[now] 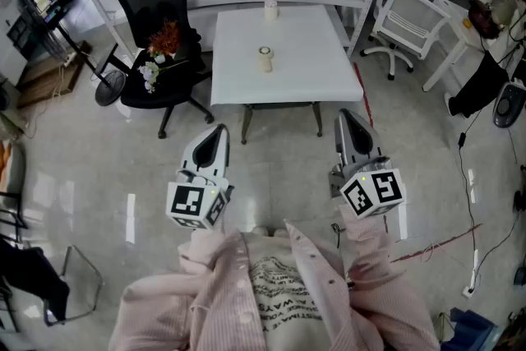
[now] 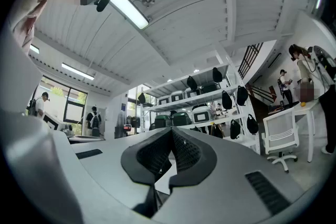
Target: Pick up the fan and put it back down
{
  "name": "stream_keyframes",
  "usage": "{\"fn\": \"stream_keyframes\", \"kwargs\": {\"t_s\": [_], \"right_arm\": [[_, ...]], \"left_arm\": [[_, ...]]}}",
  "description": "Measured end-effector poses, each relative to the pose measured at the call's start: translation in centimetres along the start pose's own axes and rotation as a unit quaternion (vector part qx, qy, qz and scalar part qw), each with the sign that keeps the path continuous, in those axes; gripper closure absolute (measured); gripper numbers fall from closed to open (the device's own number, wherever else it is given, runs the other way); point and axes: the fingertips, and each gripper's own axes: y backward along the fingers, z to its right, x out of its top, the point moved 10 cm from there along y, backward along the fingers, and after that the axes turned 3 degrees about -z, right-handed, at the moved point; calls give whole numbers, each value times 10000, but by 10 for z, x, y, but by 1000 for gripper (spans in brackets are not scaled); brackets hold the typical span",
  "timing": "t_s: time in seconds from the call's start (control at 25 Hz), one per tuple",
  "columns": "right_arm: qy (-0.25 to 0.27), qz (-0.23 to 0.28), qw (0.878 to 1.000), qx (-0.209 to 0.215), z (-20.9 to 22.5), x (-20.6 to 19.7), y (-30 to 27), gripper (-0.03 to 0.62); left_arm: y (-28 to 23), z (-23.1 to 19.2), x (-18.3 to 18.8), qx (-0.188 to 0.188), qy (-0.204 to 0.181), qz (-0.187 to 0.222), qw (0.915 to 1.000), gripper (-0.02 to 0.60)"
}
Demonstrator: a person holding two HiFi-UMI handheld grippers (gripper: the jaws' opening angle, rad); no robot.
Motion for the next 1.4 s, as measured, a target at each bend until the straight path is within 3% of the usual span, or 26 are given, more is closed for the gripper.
{"fn": "stream_keyframes", "kwargs": {"t_s": [0.6,1.0,1.16,1.28,1.4], "right_arm": [[-88,-152,9998,-6,19,-7,14,594],[-323,-156,9993,98,40,-11,29,594],[-441,-176,9988,109,50,-10,32,594],[-547,-180,9983,97,55,-15,33,594],[-577,-209,9981,82,58,-17,33,594]], "left_arm": [[-7,23,-6,-47,-11,-200,9998,580],[-18,46,-8,2,96,-120,9999,576],[-23,53,-12,-65,244,-149,9996,405],[-23,53,-16,49,316,-174,9993,329],[-26,50,-20,155,373,-274,9988,311]]}}
